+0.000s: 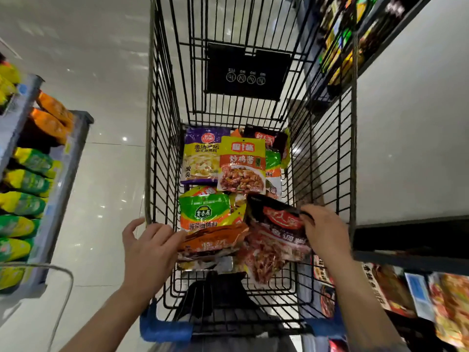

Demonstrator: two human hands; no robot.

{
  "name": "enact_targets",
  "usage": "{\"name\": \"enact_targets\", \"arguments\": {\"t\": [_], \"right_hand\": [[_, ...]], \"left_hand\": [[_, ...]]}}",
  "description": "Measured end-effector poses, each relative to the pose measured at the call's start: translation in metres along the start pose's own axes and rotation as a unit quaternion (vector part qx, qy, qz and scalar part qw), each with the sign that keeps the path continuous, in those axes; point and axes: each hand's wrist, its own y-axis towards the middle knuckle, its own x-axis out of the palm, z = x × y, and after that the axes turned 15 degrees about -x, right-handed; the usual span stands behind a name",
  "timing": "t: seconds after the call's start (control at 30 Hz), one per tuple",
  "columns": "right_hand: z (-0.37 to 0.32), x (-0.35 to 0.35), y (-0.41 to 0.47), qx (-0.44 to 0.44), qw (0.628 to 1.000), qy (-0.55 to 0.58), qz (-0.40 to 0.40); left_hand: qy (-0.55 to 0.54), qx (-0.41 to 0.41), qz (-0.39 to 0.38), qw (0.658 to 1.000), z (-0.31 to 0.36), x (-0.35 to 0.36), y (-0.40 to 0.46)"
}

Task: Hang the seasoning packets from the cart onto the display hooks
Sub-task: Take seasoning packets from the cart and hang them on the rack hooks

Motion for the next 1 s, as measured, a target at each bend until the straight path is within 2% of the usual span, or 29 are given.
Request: {"name": "enact_targets", "arguments": {"t": [0.13,0.3,0.37,0.5,0.73,0.83,0.93,1.0], "right_hand": [[0.004,-0.011,-0.02,0.067,0.992,0.05,0.093],[-0.001,0.006,-0.016,0.039,0.998,0.042,0.016],[-0.002,0.02,-0.016,0.058,0.997,0.05,0.008],[0.002,0.033,-0.02,0.118,0.991,0.038,0.048],[-0.007,0.044,-0.013,0.143,0.98,0.04,0.136],[-0.008,0.047,-0.011,0.163,0.97,0.081,0.163],[-0.008,0.044,-0.012,0.176,0.961,0.118,0.177],[-0.008,0.045,-0.016,0.178,0.965,0.092,0.167]], "left_hand": [[0.01,0.05,-0.008,0.999,0.003,-0.003,0.001],[0.011,0.067,-0.03,0.997,0.004,-0.006,0.004],[0.017,0.066,-0.036,0.997,0.004,-0.006,0.004],[0.007,0.062,-0.039,0.997,0.004,-0.007,0.005],[-0.001,0.044,-0.044,0.998,0.006,-0.01,0.006],[-0.008,0.04,-0.046,0.998,0.007,-0.012,0.006],[-0.018,0.046,-0.047,0.998,0.005,-0.009,0.008],[-0.023,0.045,-0.047,0.998,0.003,-0.007,0.006]]}}
